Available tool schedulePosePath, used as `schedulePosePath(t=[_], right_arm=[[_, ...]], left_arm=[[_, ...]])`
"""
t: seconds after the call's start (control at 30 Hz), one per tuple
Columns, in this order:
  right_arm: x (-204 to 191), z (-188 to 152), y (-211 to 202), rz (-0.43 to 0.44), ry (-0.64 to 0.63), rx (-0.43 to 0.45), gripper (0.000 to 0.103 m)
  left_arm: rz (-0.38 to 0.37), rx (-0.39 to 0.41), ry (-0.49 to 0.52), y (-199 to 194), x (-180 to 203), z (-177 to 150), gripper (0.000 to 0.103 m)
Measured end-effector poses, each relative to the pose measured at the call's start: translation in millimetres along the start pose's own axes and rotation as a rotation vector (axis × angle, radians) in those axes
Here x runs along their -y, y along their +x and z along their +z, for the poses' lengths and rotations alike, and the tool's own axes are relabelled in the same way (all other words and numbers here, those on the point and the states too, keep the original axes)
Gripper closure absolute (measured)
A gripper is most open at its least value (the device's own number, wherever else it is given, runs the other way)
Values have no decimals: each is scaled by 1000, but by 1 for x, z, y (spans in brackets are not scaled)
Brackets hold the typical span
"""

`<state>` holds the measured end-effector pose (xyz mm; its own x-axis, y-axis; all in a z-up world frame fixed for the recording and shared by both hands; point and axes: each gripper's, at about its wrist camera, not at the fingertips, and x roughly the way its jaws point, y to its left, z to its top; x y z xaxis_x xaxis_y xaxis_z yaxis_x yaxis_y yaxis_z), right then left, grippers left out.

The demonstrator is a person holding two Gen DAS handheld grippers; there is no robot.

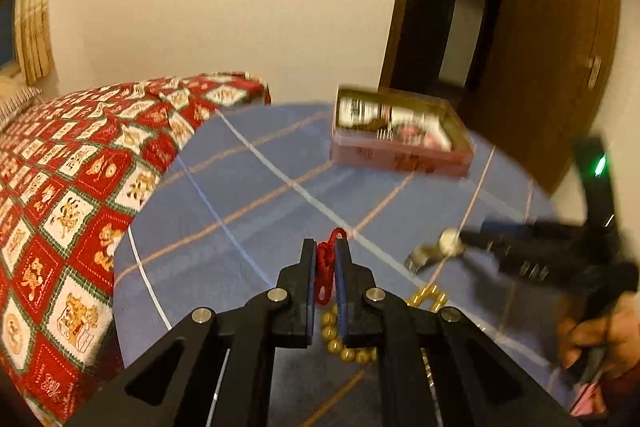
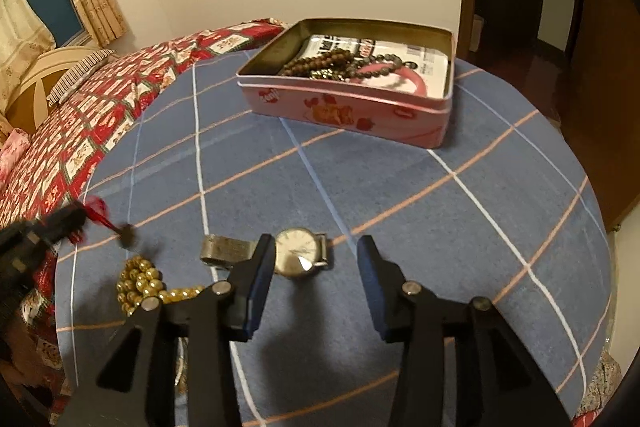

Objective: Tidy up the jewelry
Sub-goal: 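Grasp the red tassel with left tool while right tool grasps the wristwatch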

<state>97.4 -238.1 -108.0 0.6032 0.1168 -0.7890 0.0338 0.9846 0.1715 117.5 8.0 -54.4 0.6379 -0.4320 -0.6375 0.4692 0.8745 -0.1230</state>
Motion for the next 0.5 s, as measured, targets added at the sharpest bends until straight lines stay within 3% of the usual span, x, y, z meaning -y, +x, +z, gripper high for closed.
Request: schedulePosePath(t=[0.17, 0.27, 0.33, 0.5], right_arm=[[-5, -3, 3, 42, -10, -31, 57], [-19, -8, 6, 84, -43, -48, 49], [-33, -10, 7, 64, -104, -42, 38], [-54, -6, 16, 1, -220, -19, 38]], left_arm=[[-24, 57, -29, -11, -7, 13, 95], [4, 51, -5, -8, -4, 14, 95], [12, 39, 3, -4, -3, 12, 95], [13, 7, 4, 4, -4, 7, 95]])
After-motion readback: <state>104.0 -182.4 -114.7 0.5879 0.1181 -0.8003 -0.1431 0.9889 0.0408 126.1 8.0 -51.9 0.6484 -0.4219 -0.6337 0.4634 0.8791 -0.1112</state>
